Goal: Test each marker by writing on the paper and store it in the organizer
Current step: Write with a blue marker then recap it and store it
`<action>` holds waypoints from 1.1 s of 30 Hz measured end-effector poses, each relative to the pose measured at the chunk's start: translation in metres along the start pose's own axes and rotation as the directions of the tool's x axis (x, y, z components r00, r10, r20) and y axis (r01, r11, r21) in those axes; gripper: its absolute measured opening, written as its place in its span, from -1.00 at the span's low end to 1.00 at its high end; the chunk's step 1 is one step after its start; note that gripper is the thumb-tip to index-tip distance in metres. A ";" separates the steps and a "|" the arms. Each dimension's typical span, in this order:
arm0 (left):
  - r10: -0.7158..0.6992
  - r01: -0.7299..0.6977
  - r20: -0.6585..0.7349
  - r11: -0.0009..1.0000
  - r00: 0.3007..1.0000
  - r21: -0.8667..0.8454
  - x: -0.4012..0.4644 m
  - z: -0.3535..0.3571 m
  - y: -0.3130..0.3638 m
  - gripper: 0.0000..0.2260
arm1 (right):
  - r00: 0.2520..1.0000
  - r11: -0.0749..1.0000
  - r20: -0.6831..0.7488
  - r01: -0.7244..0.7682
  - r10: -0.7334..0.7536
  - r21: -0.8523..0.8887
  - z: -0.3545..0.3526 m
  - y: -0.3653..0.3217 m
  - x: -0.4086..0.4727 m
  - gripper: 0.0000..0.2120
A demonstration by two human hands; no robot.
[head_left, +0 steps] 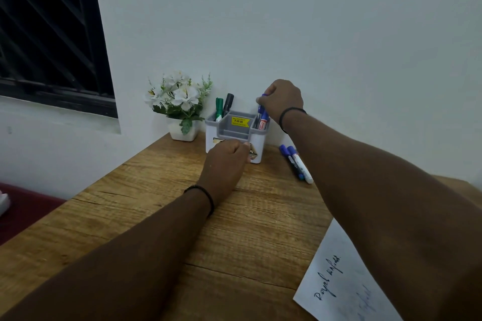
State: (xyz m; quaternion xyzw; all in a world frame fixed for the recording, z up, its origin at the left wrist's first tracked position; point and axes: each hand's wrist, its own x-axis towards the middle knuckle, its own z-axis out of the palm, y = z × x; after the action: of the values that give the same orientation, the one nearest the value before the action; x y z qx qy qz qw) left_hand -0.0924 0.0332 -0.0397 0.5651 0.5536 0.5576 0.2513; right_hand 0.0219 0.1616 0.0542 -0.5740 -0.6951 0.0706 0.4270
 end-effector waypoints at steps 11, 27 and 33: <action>0.102 -0.107 0.035 0.981 0.994 0.163 -0.004 0.000 0.005 -0.65 | 0.996 0.996 -0.039 0.085 -0.085 0.006 -0.027 0.006 -0.015 -0.82; 0.219 -0.290 0.251 0.909 0.943 0.298 -0.041 0.031 0.030 -0.73 | 0.936 0.905 0.222 -0.173 0.274 -0.388 -0.058 0.103 -0.076 -0.76; 0.214 -0.289 0.254 0.905 0.943 0.311 -0.040 0.032 0.029 -0.74 | 0.950 0.899 0.149 -0.199 0.275 -0.390 -0.057 0.105 -0.083 -0.71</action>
State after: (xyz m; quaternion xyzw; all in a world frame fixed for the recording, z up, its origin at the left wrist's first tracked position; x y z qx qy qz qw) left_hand -0.0443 0.0002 -0.0359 0.7240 0.5341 0.4161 0.1323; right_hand 0.1365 0.1029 -0.0145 -0.7148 -0.6597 0.0472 0.2272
